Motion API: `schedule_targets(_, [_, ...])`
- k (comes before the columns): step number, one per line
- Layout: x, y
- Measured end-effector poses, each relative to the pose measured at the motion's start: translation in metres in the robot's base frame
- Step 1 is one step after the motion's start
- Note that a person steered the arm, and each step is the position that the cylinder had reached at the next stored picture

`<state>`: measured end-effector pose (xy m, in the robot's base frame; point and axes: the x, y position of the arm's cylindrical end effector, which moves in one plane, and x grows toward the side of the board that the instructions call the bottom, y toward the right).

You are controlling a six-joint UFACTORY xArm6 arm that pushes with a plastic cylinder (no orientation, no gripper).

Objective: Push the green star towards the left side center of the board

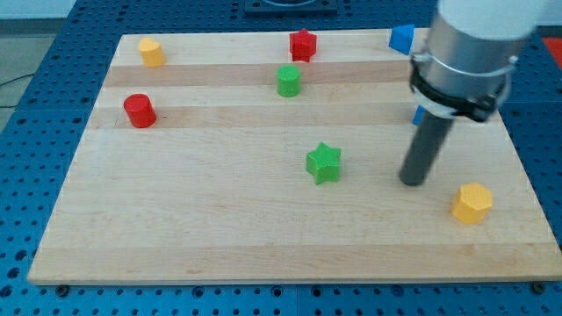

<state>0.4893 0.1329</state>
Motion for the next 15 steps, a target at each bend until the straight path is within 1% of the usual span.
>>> schedule_targets(1, [-0.003,-0.042])
schedule_targets(5, [-0.003,-0.061])
schedule_targets(6, [-0.003,-0.090])
schedule_targets(7, [-0.003,-0.105])
schedule_targets(10, [-0.004,-0.111])
schedule_targets(13, [-0.012,-0.155])
schedule_targets(14, [-0.012,-0.180])
schedule_targets(15, [-0.009,-0.241])
